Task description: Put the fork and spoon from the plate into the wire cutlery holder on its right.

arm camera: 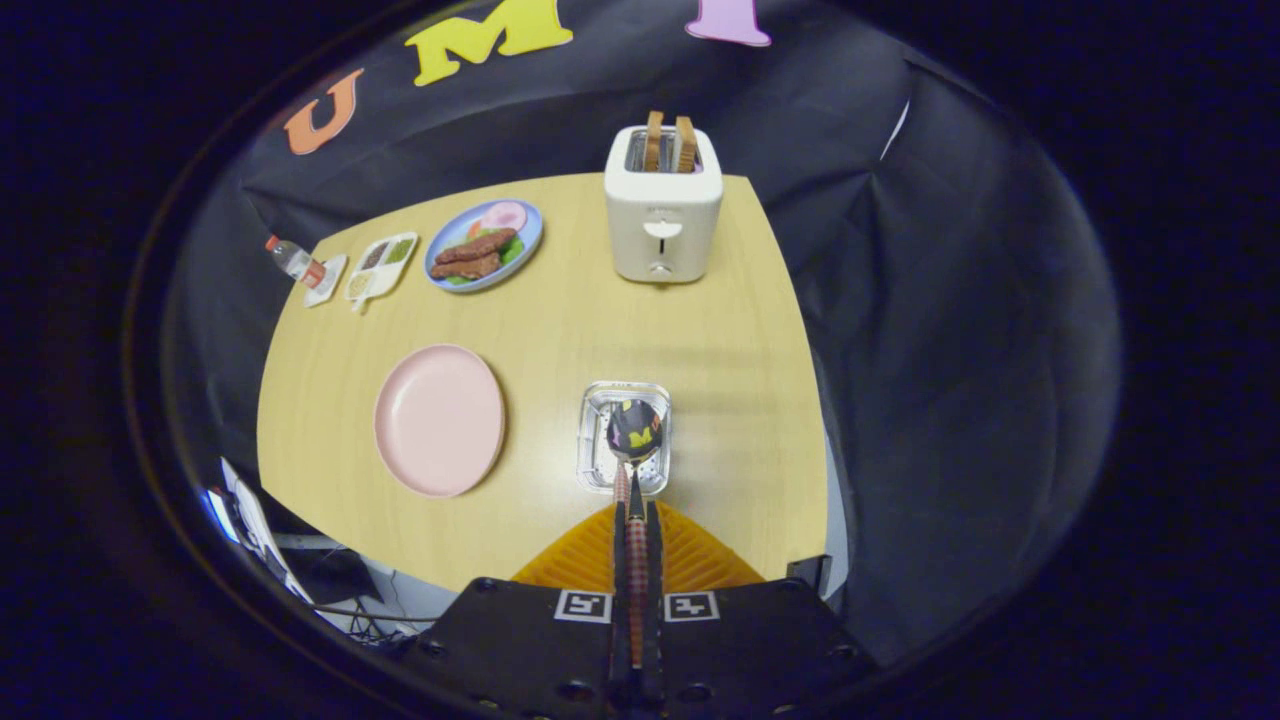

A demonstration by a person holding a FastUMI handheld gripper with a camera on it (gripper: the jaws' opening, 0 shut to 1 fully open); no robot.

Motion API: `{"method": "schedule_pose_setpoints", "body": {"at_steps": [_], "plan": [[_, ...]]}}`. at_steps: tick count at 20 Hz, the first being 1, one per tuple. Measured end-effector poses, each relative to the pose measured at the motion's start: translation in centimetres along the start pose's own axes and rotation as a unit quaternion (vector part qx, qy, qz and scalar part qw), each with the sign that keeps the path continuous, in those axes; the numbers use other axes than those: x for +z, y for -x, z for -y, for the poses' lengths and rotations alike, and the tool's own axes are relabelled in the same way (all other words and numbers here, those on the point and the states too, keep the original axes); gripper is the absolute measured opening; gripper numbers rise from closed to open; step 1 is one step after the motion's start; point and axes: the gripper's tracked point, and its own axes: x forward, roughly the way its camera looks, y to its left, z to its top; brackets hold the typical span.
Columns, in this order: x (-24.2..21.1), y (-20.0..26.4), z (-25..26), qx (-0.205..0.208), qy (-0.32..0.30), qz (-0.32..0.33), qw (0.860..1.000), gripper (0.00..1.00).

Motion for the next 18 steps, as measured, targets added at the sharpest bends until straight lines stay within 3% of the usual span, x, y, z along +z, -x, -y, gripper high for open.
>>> {"method": "schedule_pose_setpoints", "body": {"at_steps": [8,18], "plan": [[0.6,-3.2,-0.7,0.029,-0.033,-0.103,0.994,0.05],[2.8,-8.5,-1.5,0.025,-0.041,-0.136,0.990,0.04]]}}
